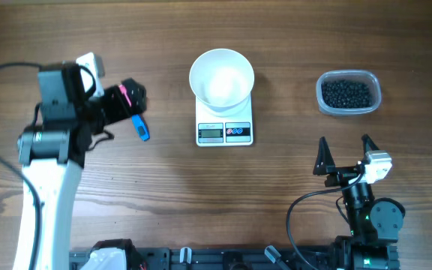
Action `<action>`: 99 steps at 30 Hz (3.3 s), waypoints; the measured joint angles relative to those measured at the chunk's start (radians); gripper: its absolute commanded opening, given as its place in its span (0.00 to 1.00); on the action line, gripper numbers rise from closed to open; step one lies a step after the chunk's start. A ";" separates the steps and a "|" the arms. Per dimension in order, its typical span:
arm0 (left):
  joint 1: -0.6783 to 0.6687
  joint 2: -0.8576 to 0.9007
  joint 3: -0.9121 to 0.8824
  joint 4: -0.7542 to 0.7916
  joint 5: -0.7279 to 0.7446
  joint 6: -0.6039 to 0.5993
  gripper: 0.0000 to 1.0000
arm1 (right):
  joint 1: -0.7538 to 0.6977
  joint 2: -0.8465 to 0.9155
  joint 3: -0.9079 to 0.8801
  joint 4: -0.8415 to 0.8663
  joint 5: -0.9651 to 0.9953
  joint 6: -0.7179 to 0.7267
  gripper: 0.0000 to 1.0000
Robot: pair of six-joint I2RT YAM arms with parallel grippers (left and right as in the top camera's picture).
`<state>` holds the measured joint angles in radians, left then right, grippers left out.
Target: Scoop item into bowl and weigh 150g on scale
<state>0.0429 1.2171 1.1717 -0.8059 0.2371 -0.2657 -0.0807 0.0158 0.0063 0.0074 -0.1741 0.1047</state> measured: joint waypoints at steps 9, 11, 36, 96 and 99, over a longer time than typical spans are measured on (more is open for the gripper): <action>0.050 0.325 0.018 0.137 -0.114 0.002 0.97 | 0.000 0.000 0.000 0.000 0.000 0.000 1.00; 0.076 0.368 0.018 0.190 -0.129 0.008 0.92 | 0.000 0.000 0.000 0.000 0.000 0.000 1.00; 0.095 0.730 0.018 0.404 -0.214 0.126 0.22 | 0.000 0.000 0.000 0.000 0.000 0.000 1.00; -0.294 0.093 0.022 -0.169 -0.026 -0.710 0.04 | 0.000 0.011 0.000 0.015 -0.249 0.745 1.00; -0.294 0.093 0.022 -0.166 -0.026 -0.710 0.04 | 0.000 0.045 0.011 -0.061 -0.317 0.714 1.00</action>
<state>-0.2508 1.3098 1.1938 -0.9722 0.2115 -0.9760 -0.0807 0.0605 0.0177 -0.0540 -0.4915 0.8185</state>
